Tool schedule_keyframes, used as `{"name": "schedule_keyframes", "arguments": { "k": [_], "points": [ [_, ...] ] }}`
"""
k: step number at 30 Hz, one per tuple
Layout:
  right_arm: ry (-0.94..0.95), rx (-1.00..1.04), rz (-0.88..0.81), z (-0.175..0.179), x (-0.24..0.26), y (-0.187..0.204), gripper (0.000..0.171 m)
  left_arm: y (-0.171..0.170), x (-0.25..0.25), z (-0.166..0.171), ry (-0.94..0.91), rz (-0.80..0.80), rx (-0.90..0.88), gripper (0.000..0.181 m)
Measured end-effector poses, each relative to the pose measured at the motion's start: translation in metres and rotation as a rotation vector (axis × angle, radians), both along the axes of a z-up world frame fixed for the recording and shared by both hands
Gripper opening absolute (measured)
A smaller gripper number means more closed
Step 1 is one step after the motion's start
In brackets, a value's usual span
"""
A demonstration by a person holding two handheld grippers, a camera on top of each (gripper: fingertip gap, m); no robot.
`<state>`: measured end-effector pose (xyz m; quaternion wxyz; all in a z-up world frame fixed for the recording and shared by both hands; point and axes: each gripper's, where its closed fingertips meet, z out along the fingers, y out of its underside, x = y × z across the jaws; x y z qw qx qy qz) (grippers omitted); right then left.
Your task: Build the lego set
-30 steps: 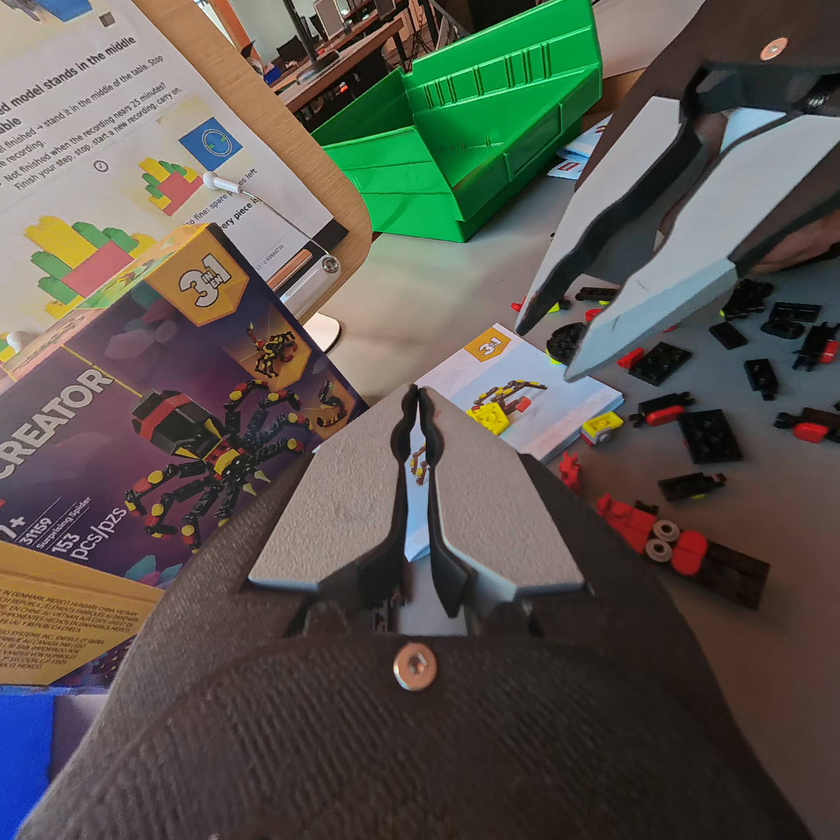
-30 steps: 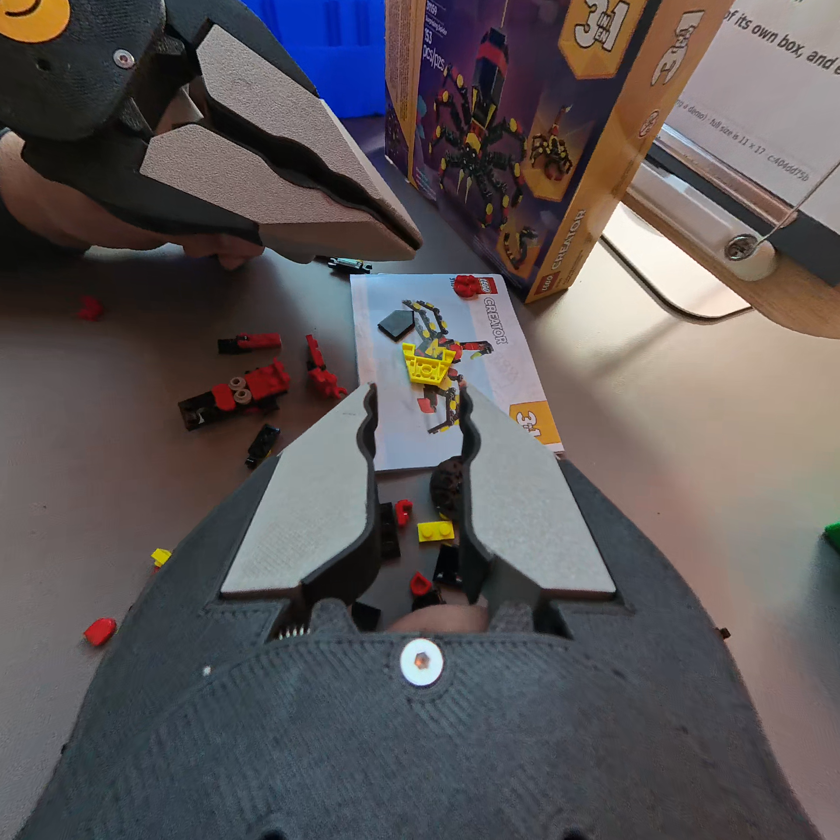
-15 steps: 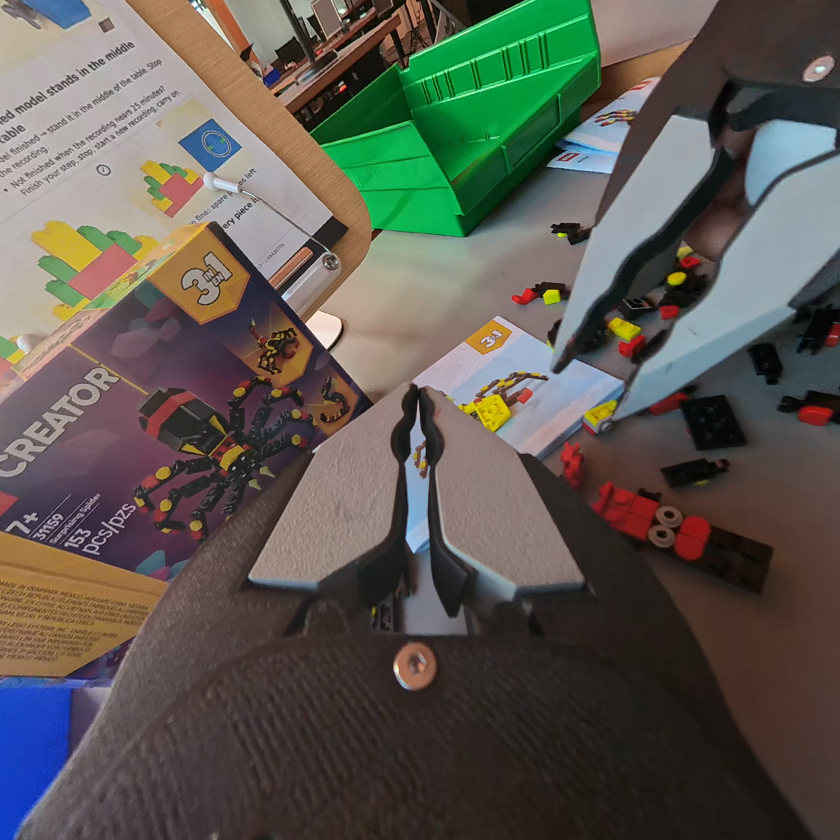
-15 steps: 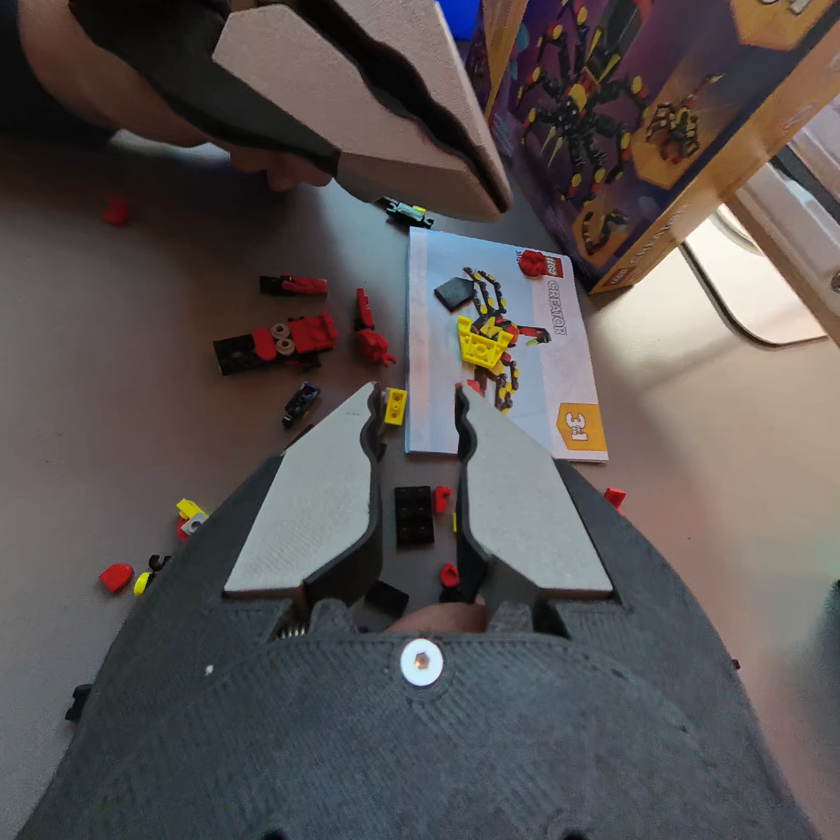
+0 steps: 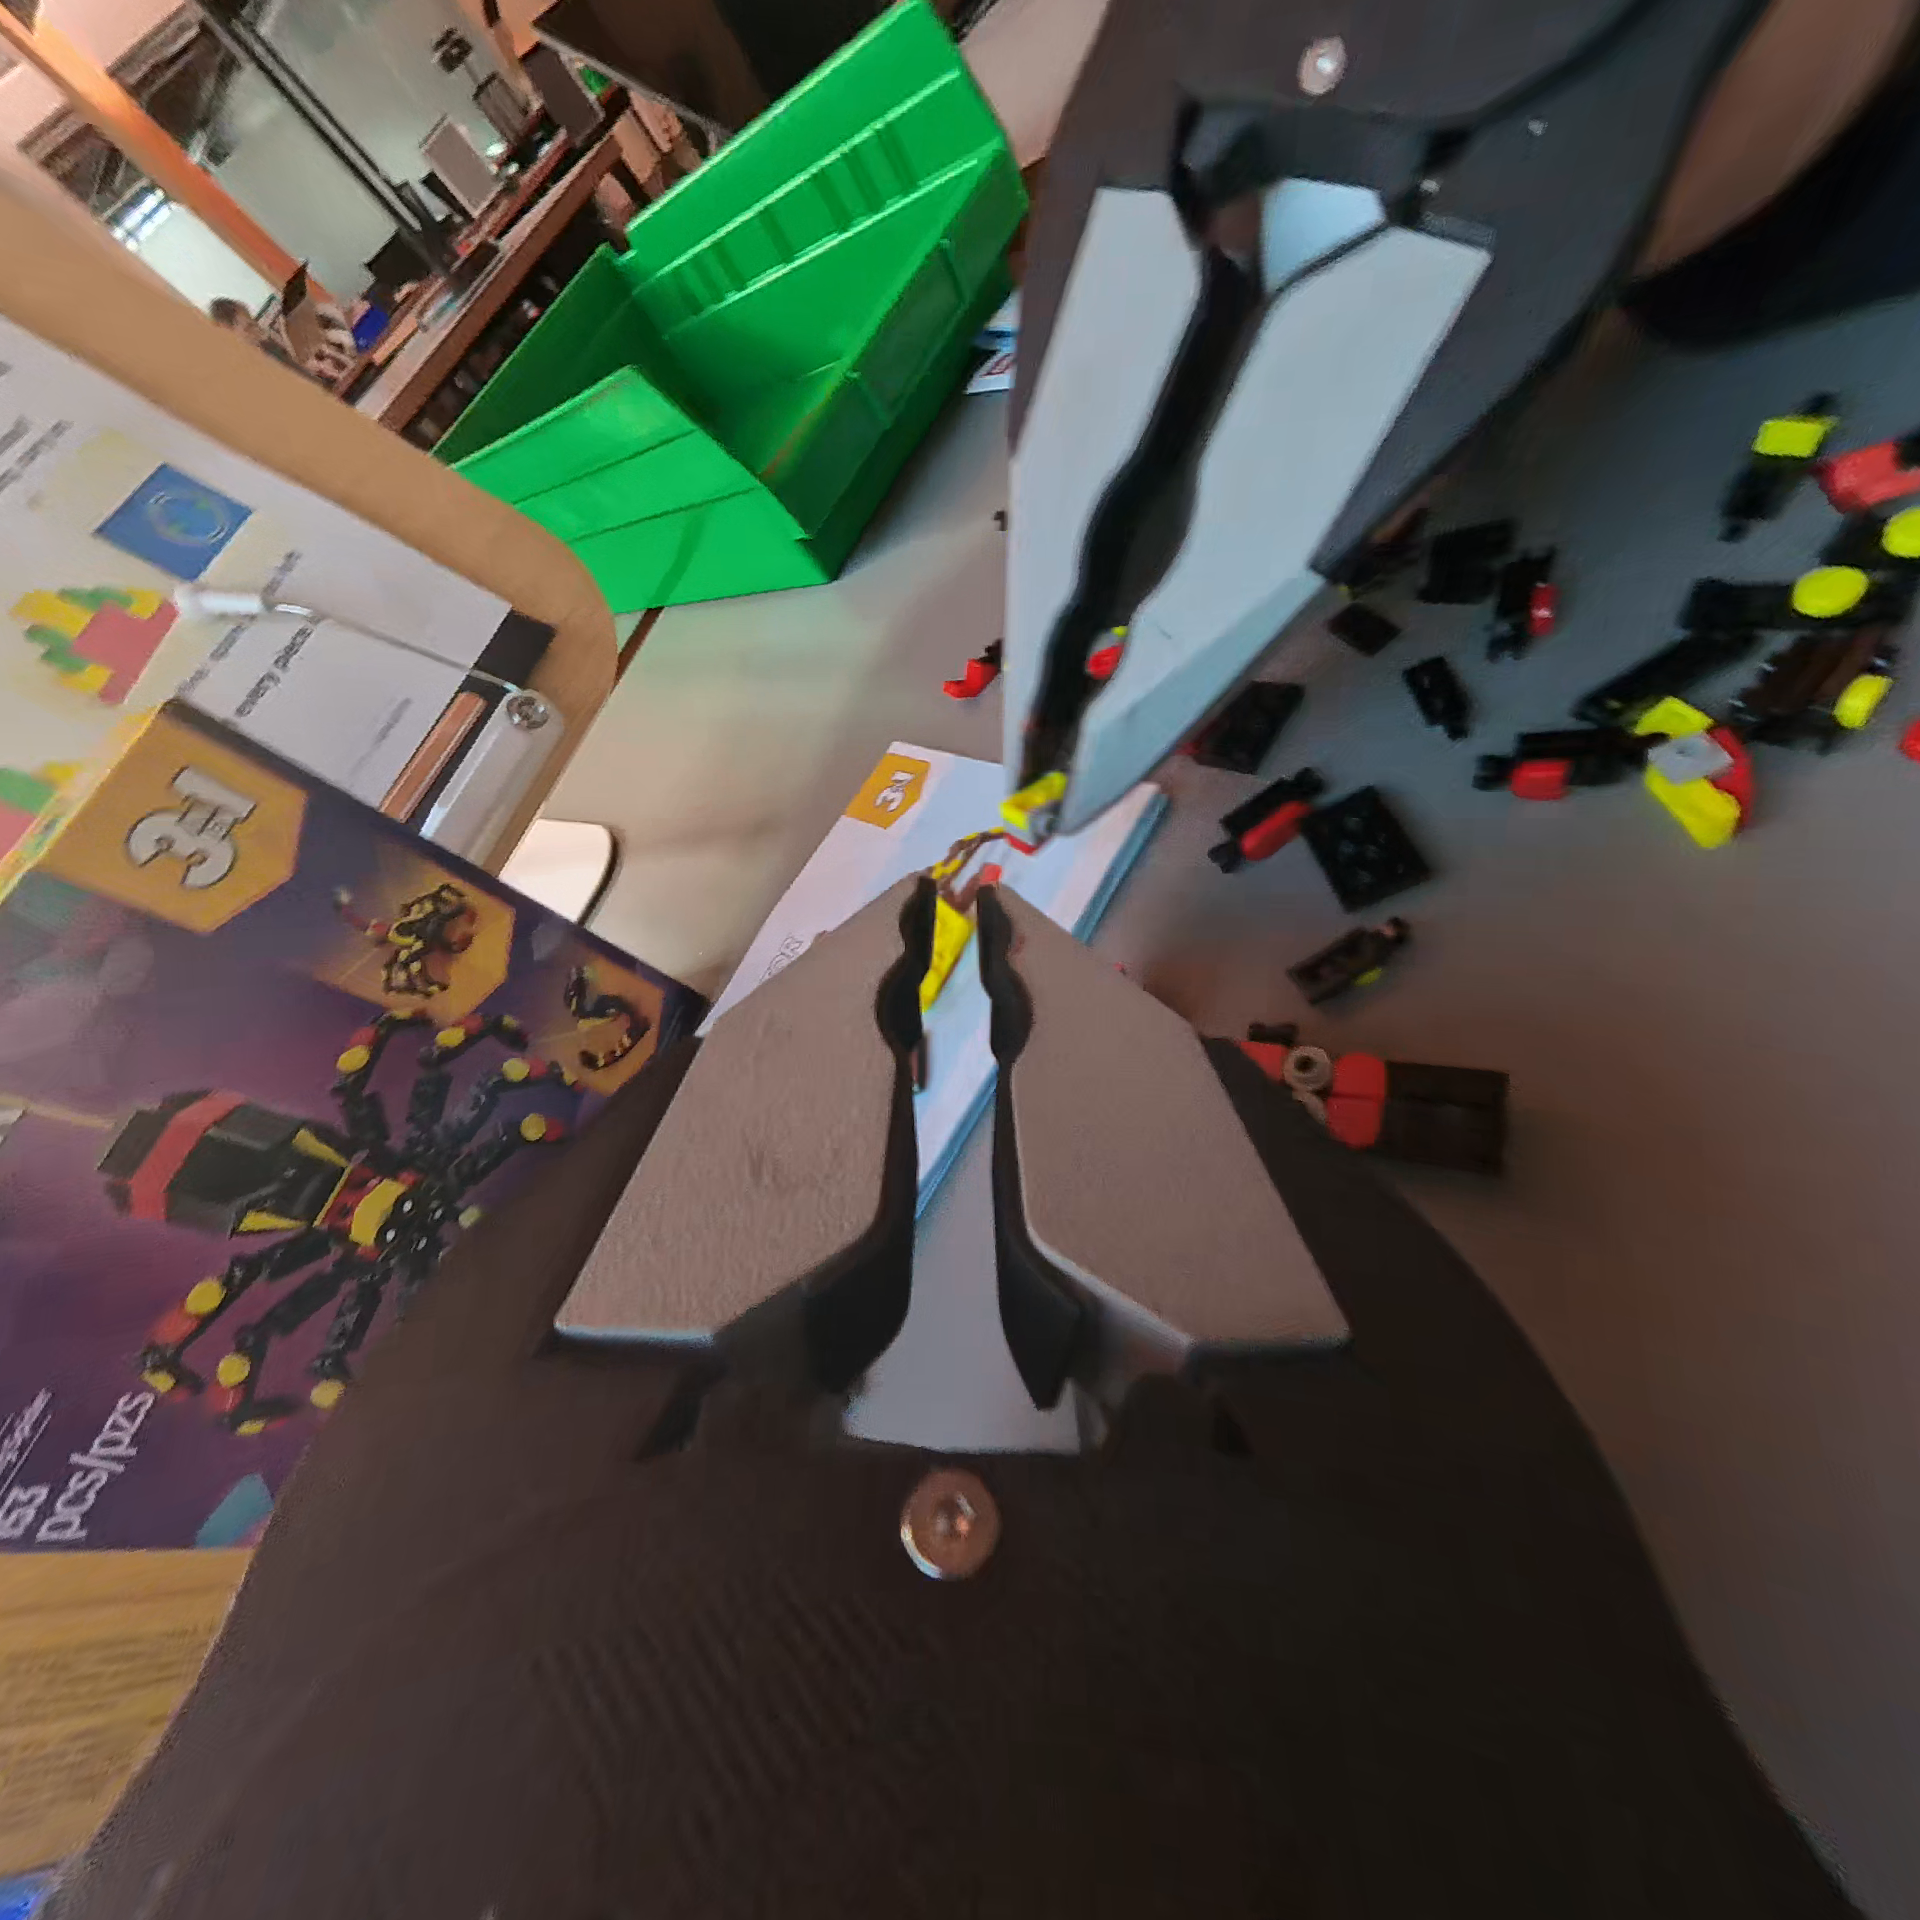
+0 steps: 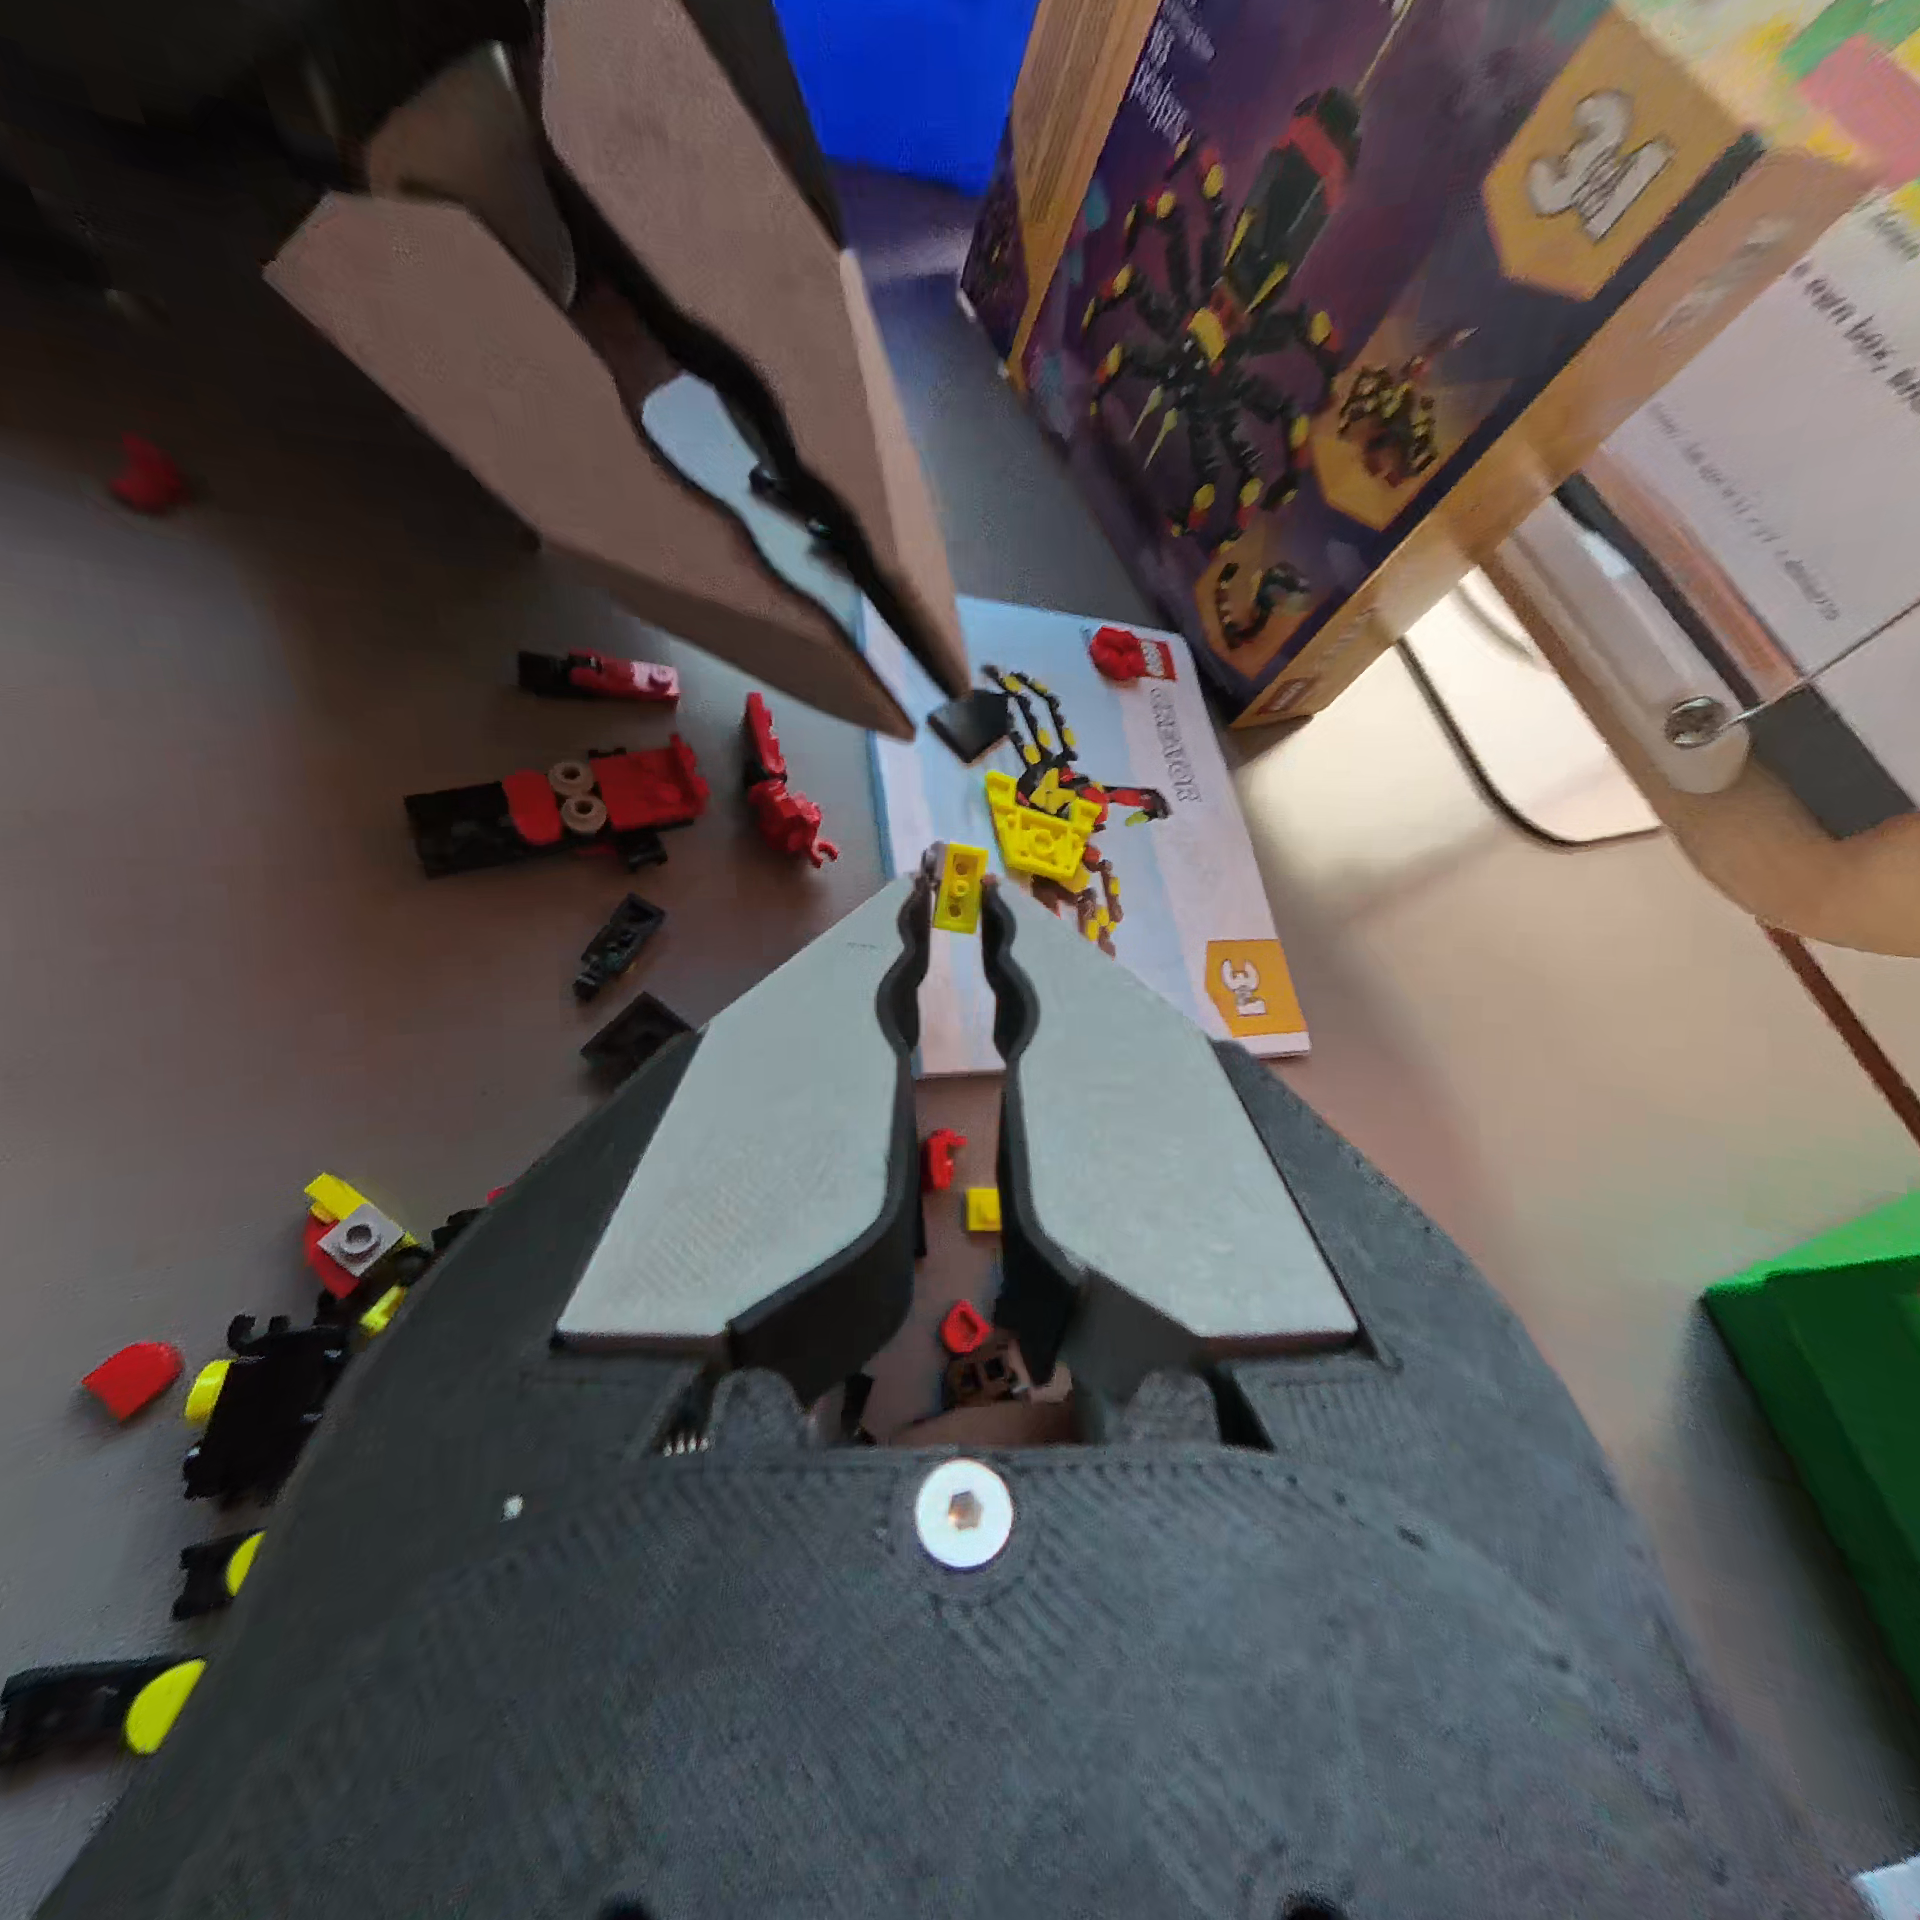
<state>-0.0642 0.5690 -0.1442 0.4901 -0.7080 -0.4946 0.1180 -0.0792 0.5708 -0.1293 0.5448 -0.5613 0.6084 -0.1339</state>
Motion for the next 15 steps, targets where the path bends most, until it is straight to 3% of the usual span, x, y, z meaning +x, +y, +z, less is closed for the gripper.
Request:
{"name": "schedule_keyframes", "arguments": {
  "k": [6,12,15],
  "points": [
    [-0.054,0.245,0.045,0.016,-0.010,-0.006,0.006,-0.014,0.008,0.006,-0.053,-0.058,-0.064,0.018],
    [-0.026,0.303,0.093,0.028,-0.015,-0.015,0.005,-0.017,0.008,0.008,-0.066,-0.086,-0.089,0.016],
    [-0.099,0.356,0.097,0.023,-0.012,-0.013,0.006,-0.024,0.009,0.007,-0.053,-0.124,-0.070,0.016]
  ]
}}
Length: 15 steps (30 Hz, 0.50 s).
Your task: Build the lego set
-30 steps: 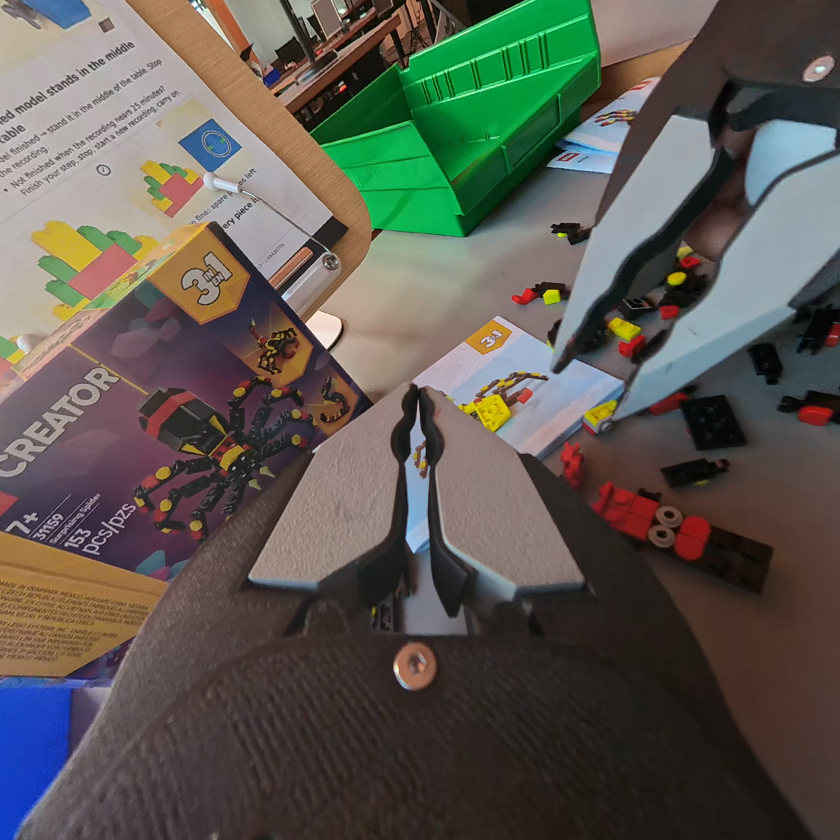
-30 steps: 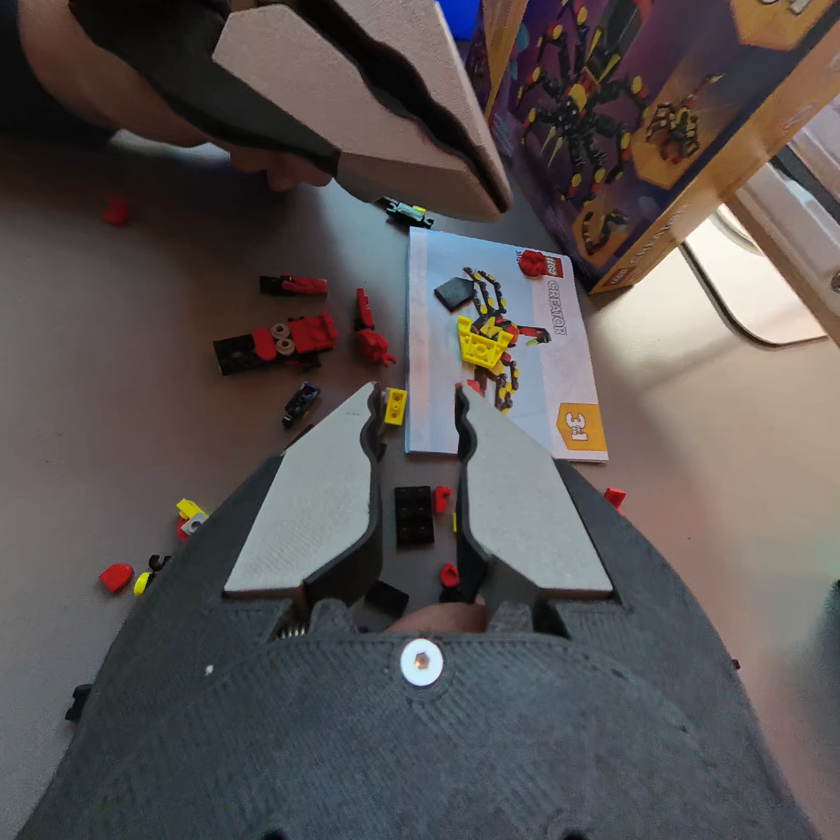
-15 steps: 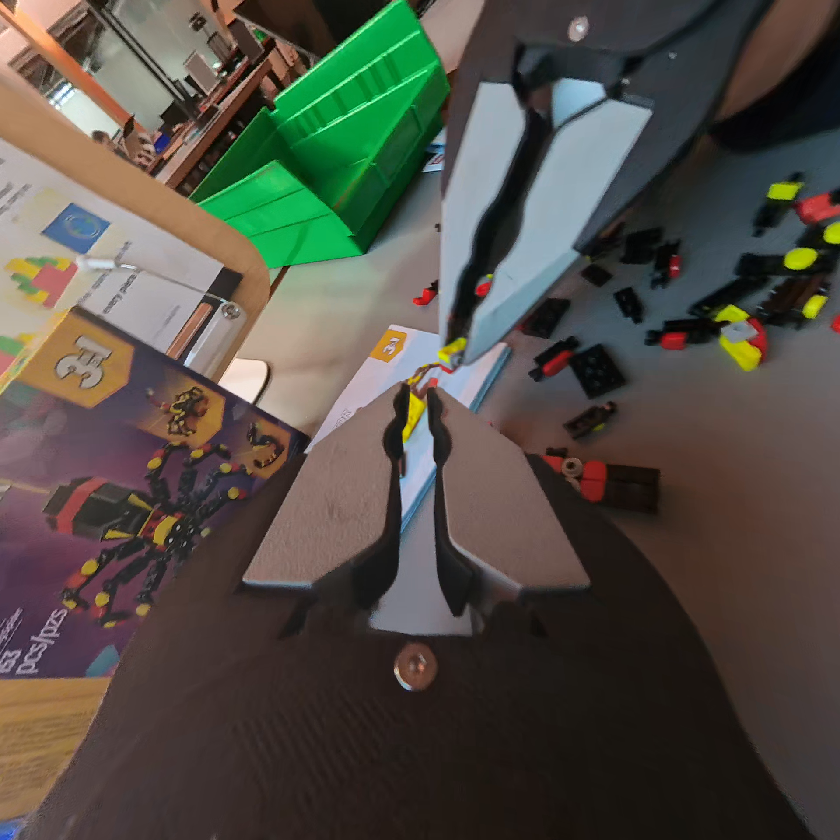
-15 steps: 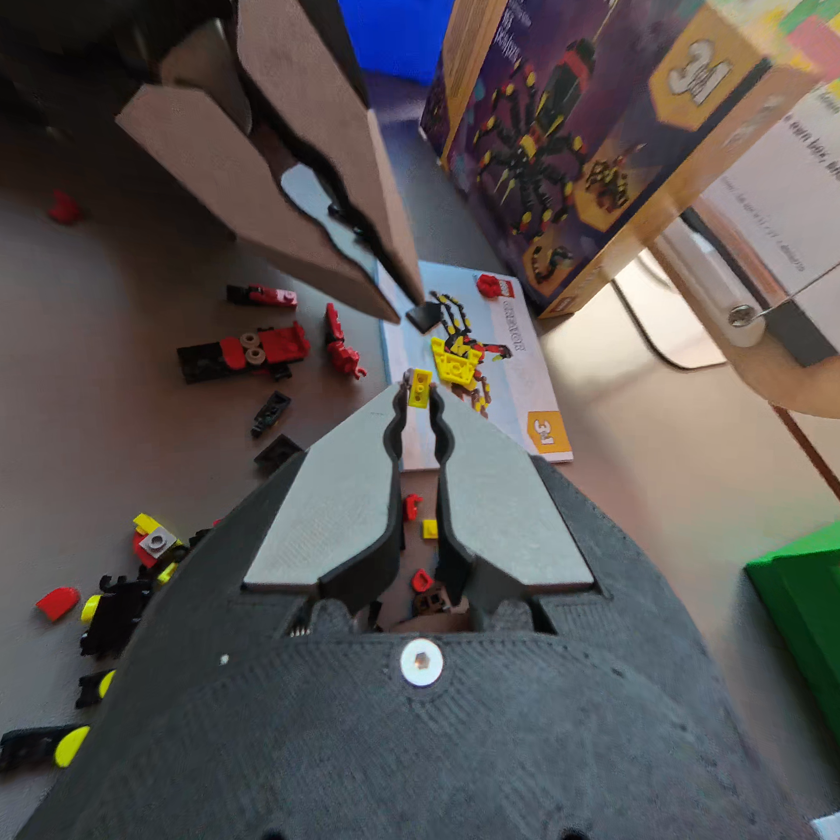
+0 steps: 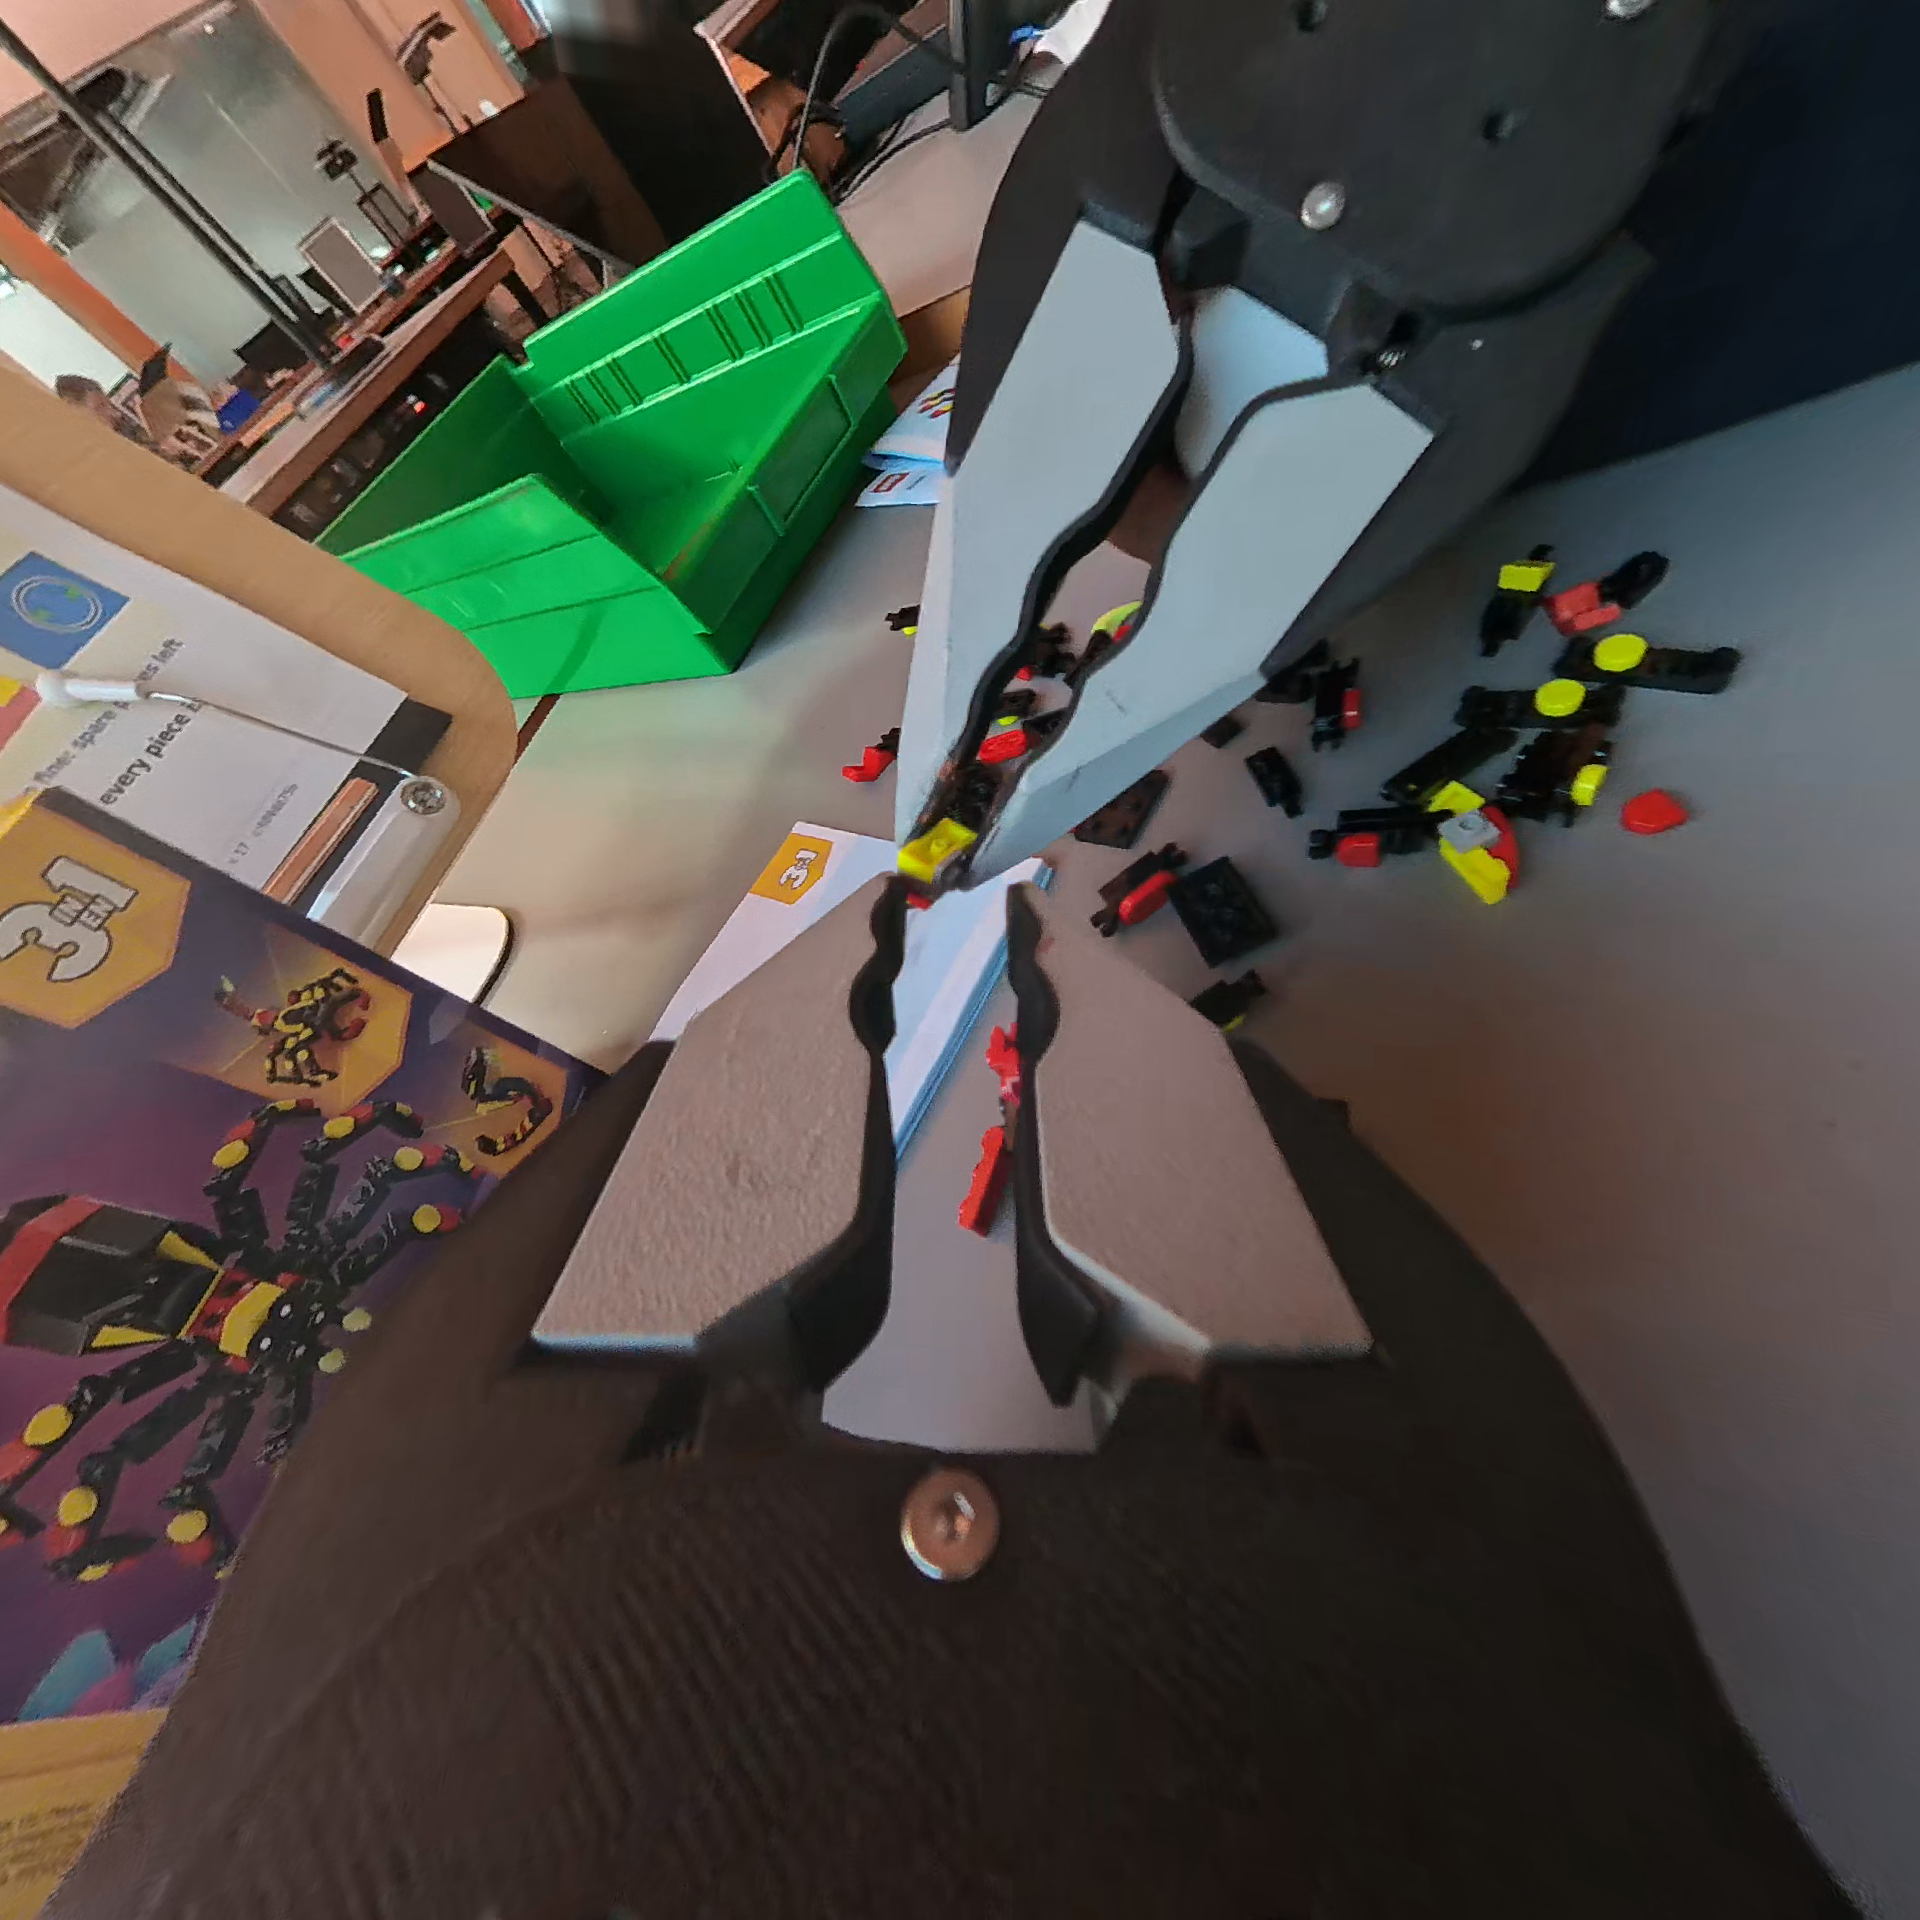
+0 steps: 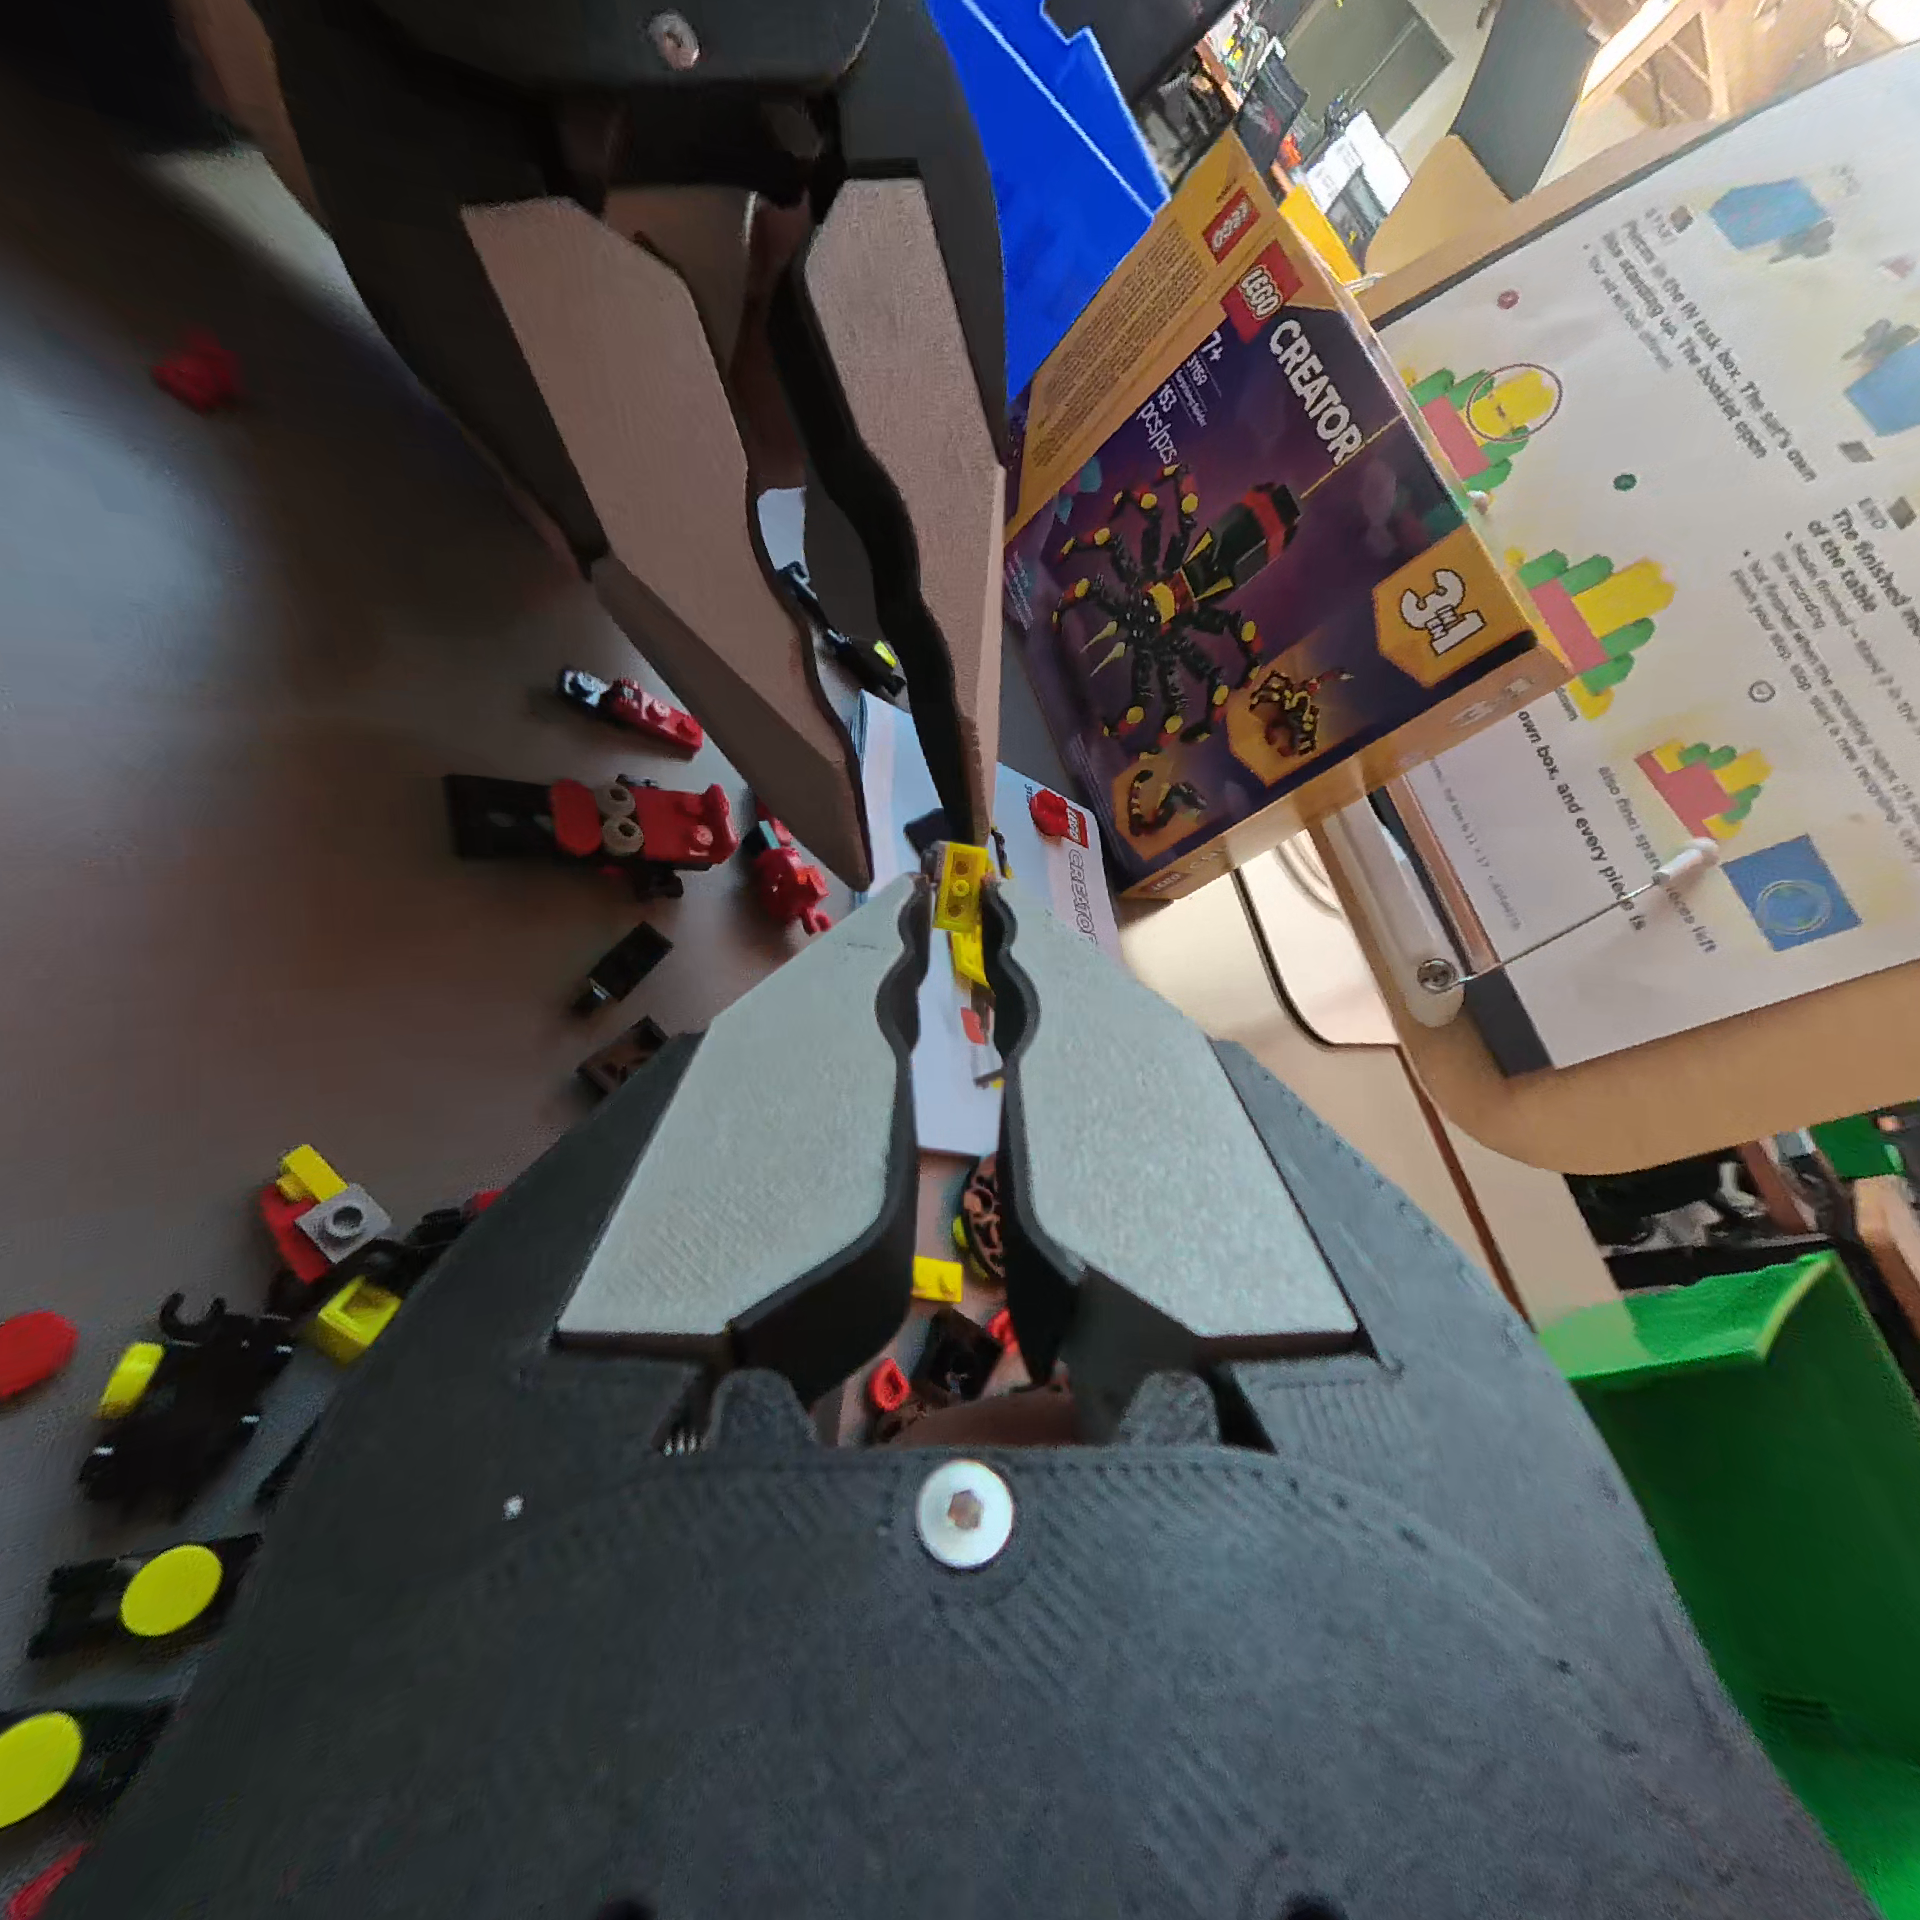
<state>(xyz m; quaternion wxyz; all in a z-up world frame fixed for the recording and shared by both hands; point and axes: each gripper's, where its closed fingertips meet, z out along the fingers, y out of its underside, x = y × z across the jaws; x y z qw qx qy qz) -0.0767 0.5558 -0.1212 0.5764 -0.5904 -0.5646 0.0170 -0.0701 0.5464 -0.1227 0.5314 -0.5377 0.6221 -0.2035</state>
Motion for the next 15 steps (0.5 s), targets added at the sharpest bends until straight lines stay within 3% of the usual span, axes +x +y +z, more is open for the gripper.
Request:
{"name": "schedule_keyframes", "arguments": {
  "k": [6,15],
  "points": [
    [-0.045,0.095,0.062,0.000,-0.004,-0.008,0.007,-0.004,0.001,-0.001,0.008,-0.026,-0.005,0.017],
    [-0.047,0.080,0.150,0.001,-0.006,-0.021,0.006,-0.017,-0.002,-0.002,0.008,-0.114,-0.076,0.013]
  ]
}}
